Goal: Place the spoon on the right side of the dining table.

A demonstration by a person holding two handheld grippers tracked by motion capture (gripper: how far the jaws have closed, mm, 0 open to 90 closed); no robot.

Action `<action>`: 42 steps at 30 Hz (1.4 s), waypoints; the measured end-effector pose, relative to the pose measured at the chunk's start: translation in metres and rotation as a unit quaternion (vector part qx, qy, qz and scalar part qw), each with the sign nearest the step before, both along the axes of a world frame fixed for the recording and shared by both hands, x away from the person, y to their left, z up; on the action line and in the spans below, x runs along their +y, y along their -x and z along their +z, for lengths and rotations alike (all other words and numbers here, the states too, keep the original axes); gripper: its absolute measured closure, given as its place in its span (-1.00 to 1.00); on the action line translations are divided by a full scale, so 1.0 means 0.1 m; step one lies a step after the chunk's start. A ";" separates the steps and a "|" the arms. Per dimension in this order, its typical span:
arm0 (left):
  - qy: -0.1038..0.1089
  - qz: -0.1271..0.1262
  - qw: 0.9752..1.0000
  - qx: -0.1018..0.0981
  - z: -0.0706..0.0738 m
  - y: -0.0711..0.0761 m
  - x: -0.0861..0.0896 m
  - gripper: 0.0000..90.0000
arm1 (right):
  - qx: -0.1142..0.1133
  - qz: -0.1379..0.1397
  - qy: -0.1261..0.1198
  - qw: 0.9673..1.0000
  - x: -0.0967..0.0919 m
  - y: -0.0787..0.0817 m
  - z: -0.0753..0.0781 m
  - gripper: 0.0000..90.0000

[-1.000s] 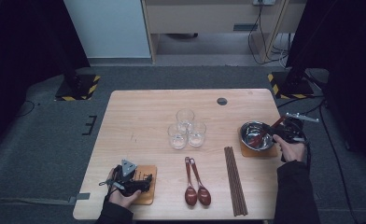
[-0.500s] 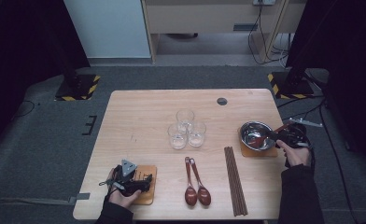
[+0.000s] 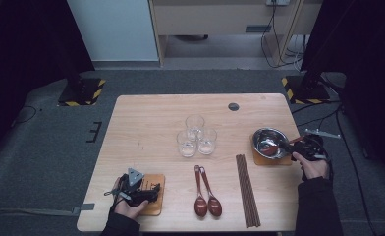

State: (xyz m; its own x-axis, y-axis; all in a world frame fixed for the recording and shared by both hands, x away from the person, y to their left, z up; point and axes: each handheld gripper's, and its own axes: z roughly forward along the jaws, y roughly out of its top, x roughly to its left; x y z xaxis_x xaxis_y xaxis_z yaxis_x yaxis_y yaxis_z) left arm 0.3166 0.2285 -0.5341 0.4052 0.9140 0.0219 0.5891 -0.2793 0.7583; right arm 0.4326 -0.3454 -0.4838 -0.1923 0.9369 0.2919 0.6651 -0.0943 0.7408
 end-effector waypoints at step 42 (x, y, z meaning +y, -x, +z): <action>-0.001 0.000 1.000 0.000 0.00 0.00 0.00 -0.98 | 0.004 0.034 -0.012 0.999 0.04 0.34 0.00 -0.48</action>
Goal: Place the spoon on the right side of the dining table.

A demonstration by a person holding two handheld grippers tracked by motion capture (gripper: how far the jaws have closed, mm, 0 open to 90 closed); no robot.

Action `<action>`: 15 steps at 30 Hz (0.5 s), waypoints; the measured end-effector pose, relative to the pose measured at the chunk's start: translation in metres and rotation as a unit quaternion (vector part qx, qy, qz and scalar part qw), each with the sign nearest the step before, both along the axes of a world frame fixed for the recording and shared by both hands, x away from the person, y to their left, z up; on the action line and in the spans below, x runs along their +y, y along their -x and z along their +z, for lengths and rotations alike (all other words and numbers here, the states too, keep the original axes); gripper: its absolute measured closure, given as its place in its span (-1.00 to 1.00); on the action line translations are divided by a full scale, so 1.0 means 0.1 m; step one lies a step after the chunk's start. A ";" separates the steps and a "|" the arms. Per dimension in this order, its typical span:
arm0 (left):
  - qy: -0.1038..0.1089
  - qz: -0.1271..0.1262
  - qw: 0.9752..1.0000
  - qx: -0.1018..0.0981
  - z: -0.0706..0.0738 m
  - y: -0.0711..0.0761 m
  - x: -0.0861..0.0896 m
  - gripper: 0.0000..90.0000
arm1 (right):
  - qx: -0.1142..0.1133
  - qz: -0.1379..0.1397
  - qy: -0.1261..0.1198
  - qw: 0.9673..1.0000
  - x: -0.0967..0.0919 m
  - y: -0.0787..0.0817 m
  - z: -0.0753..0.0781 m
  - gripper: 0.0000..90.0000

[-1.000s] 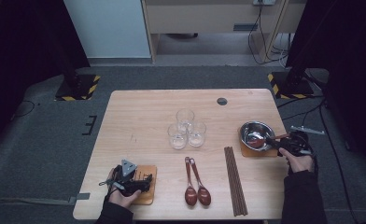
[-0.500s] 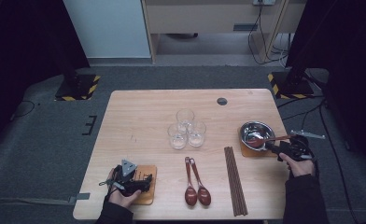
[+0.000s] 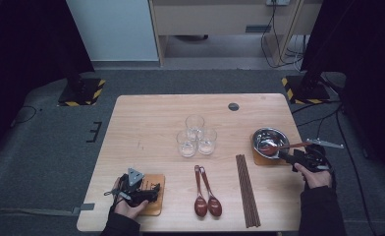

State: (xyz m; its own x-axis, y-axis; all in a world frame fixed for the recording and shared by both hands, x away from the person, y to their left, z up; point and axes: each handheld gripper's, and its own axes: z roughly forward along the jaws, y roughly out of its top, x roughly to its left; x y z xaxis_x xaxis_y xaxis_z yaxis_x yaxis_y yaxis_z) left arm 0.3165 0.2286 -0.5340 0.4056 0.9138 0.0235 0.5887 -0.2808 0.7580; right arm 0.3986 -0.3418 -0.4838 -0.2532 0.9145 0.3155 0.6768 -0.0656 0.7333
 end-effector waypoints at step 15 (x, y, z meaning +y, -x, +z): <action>0.000 0.000 1.000 0.000 0.00 0.00 0.00 -0.98 | -0.018 0.019 0.004 1.000 0.08 0.04 0.20 -0.48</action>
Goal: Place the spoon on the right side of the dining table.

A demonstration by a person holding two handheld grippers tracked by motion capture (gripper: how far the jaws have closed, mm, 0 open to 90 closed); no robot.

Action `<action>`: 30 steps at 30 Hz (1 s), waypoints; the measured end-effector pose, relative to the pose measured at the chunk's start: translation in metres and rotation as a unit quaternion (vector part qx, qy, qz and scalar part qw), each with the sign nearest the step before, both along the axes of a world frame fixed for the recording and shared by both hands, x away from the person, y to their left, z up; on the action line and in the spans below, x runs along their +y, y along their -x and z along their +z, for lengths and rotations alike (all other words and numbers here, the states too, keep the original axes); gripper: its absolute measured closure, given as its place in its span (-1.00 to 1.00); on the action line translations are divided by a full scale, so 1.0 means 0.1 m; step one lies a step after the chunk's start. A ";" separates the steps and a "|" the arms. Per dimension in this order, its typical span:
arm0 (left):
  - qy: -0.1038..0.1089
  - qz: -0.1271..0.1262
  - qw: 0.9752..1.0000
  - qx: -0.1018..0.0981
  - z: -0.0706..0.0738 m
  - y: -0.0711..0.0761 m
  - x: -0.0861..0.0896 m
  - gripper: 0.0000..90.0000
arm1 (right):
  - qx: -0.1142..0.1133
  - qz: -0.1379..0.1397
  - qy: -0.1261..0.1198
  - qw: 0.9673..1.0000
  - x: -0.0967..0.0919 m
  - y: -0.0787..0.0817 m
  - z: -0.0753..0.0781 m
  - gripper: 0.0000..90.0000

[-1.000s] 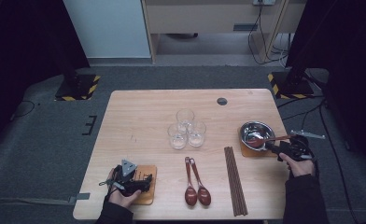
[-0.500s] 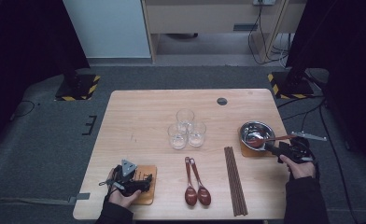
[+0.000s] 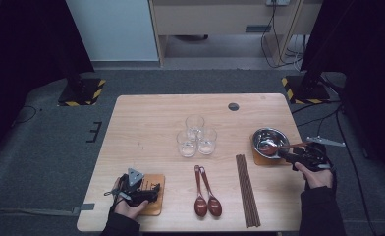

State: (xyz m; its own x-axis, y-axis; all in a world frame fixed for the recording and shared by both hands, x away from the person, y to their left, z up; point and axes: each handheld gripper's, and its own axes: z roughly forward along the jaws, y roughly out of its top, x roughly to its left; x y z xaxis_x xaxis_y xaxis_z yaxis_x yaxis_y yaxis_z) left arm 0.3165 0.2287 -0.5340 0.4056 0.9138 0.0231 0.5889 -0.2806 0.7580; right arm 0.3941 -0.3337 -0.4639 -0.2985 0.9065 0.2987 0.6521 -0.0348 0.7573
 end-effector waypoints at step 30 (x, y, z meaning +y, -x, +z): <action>0.000 0.000 1.000 0.000 0.00 0.00 0.00 -0.98 | -0.006 -0.014 0.033 0.999 -0.03 -0.32 0.01 -0.51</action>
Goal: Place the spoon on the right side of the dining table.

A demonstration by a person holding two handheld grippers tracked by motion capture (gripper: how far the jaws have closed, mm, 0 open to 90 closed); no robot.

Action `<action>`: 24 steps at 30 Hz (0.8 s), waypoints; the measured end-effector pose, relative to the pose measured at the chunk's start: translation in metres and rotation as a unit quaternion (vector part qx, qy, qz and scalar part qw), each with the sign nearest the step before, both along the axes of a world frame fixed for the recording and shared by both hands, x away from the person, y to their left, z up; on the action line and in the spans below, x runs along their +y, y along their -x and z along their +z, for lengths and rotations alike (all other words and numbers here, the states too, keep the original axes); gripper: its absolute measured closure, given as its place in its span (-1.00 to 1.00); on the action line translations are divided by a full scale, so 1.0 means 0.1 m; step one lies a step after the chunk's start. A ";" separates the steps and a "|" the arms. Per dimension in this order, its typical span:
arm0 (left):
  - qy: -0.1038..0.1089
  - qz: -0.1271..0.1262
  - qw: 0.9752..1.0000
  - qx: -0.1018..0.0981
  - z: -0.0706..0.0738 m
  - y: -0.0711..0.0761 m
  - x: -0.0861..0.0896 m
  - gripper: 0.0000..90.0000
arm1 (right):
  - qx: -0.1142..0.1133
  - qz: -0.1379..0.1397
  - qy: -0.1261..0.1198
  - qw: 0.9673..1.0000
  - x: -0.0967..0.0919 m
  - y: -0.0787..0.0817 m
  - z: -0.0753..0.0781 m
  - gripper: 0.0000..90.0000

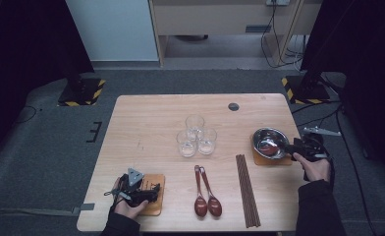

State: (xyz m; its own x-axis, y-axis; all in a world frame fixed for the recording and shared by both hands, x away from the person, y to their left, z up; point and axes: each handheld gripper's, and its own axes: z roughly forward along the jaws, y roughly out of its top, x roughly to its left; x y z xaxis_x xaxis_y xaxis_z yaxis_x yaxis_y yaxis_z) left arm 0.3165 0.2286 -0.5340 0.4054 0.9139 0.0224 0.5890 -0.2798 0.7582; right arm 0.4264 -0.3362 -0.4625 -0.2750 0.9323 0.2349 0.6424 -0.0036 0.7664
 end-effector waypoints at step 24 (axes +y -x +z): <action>0.000 -0.001 1.000 0.000 0.00 0.00 0.00 -0.98 | 0.016 -0.010 0.021 1.000 -0.02 -0.07 -0.06 -0.54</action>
